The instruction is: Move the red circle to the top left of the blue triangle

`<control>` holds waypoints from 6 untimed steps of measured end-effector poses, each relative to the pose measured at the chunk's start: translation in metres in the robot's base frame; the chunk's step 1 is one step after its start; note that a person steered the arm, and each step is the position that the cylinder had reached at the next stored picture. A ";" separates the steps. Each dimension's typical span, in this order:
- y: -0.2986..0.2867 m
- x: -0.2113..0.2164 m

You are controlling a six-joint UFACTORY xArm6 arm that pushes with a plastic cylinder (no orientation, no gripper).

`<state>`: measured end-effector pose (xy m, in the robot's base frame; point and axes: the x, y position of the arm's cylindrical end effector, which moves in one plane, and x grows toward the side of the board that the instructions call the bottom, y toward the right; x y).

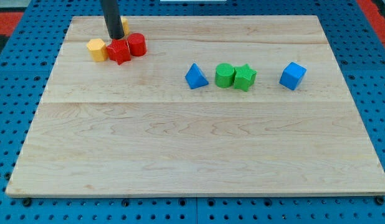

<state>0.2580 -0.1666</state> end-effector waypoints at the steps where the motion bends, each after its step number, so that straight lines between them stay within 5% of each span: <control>1: 0.035 0.007; 4: 0.074 0.028; 6: 0.148 -0.026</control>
